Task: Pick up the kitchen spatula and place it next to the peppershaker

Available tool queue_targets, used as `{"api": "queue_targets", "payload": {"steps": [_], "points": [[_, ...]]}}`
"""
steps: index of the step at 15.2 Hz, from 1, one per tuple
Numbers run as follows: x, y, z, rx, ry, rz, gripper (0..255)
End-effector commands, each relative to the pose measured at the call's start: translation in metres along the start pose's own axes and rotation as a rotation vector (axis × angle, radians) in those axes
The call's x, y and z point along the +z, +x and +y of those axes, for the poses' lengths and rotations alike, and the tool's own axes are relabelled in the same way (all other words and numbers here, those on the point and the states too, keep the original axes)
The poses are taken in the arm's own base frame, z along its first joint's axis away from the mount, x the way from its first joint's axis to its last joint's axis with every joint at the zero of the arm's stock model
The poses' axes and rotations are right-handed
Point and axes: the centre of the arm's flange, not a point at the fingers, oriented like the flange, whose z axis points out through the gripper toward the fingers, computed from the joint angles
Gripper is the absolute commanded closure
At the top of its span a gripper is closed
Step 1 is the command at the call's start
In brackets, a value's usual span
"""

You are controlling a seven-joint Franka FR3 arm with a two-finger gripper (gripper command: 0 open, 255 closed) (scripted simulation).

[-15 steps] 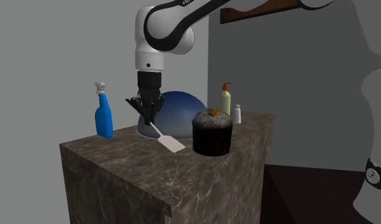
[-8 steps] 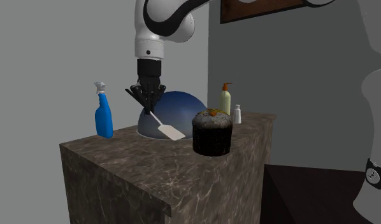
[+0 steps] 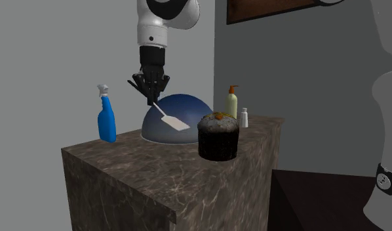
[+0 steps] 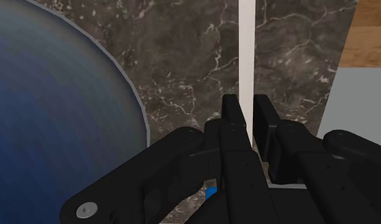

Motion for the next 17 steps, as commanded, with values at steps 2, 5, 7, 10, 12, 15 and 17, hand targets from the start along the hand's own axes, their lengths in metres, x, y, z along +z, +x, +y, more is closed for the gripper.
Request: {"api": "queue_targets", "payload": {"steps": [2,5,7,10,12,15,17], "points": [[-0.003,-0.007,0.025,0.000,0.000,0.000,255],[-0.004,-0.016,0.064,0.000,0.000,0.000,255],[-0.004,-0.023,0.089,0.000,0.000,0.000,255],[-0.005,-0.032,0.128,0.000,0.000,0.000,255],[-0.005,-0.039,0.153,0.000,0.000,0.000,255],[-0.006,-0.048,0.192,0.000,0.000,0.000,255],[-0.007,-0.055,0.217,0.000,0.000,0.000,255]]}}
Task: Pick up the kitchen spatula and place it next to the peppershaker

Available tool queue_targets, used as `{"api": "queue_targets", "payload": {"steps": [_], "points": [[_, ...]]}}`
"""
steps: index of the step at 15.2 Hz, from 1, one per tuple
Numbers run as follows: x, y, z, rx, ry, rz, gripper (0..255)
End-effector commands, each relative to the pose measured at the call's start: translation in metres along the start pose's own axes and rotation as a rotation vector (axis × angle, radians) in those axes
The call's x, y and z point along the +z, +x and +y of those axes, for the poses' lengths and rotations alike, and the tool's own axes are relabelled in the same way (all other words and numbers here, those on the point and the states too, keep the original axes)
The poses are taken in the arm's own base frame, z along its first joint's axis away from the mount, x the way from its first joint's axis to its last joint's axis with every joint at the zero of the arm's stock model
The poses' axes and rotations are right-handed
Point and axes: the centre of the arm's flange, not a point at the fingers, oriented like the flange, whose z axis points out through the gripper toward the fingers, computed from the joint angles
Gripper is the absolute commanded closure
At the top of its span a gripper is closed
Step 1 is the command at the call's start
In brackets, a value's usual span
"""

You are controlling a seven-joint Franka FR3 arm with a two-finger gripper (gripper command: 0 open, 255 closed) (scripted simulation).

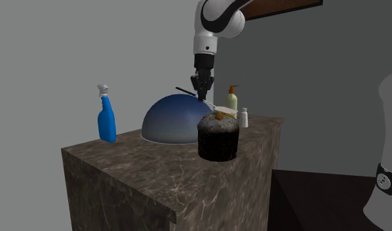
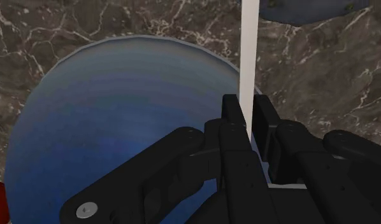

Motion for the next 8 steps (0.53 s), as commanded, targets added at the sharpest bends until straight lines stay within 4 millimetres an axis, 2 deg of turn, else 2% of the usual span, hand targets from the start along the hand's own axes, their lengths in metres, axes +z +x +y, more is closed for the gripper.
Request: {"api": "queue_targets", "payload": {"steps": [1,8], "points": [[-0.002,-0.003,0.025,-0.001,0.000,0.000,255],[-0.004,-0.026,0.115,-0.001,0.000,0.000,255]]}}
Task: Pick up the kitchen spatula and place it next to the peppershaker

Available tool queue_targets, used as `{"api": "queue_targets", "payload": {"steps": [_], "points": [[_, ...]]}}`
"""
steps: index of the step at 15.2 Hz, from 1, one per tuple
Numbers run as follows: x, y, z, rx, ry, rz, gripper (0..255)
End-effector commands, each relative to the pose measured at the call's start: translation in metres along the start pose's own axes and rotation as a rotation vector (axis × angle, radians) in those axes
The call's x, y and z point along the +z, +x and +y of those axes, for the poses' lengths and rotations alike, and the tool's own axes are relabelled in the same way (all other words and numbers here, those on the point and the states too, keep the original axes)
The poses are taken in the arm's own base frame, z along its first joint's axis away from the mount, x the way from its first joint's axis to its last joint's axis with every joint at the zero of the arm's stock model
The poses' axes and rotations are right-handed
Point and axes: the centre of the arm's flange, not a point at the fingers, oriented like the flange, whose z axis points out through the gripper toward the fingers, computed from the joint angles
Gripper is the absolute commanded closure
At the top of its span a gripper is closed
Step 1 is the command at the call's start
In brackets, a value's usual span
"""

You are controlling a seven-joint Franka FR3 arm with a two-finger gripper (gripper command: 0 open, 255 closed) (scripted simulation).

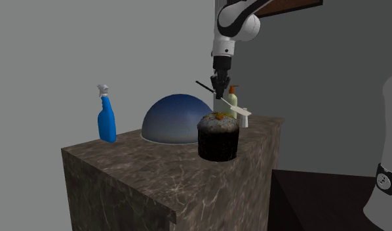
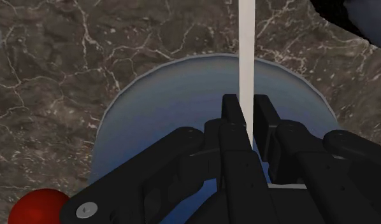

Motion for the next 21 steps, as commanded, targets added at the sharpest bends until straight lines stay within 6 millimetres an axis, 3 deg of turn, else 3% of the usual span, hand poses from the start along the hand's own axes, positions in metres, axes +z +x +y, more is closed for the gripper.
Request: {"api": "queue_targets", "payload": {"steps": [1,8,9,21], "points": [[0.000,-0.006,0.026,-0.002,0.000,0.000,255],[-0.001,-0.028,0.115,-0.002,0.000,0.000,255],[-0.002,-0.034,0.138,-0.002,0.000,0.000,255],[0.061,-0.038,0.138,-0.002,0.000,0.000,255]]}}
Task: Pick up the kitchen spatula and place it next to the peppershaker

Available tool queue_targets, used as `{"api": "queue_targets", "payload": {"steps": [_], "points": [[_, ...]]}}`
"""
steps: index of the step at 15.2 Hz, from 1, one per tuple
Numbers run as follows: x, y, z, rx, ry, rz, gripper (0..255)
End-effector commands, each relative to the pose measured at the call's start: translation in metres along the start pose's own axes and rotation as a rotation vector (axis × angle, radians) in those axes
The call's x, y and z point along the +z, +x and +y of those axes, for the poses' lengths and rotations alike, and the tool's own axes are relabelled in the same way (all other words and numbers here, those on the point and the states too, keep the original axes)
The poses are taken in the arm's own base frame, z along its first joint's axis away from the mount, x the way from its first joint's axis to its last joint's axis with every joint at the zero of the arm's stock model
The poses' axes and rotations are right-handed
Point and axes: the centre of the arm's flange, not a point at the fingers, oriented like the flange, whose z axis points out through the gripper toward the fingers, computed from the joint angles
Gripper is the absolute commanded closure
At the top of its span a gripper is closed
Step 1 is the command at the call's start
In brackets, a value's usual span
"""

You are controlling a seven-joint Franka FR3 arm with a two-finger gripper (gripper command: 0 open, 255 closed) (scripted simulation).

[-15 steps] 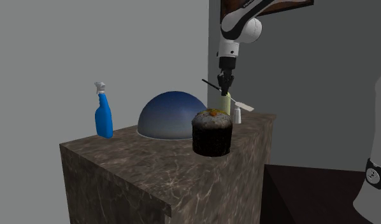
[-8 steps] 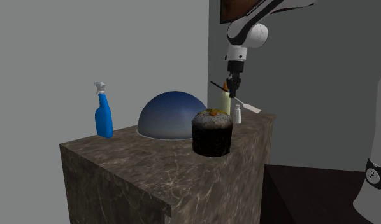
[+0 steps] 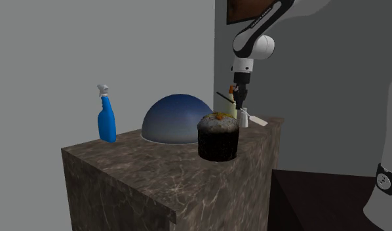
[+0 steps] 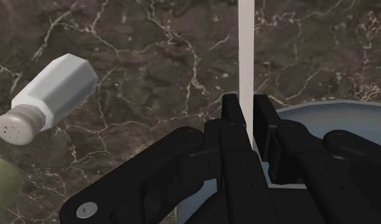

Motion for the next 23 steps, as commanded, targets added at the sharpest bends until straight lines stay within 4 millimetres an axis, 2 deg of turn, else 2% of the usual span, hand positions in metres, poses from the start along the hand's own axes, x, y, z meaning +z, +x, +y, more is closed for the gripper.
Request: {"api": "queue_targets", "payload": {"steps": [1,20,23], "points": [[0.011,-0.001,-0.001,0.000,0.000,0.000,255],[0.110,-0.008,-0.001,0.000,0.000,0.000,255],[0.110,-0.008,-0.001,0.000,0.000,0.000,255]]}}
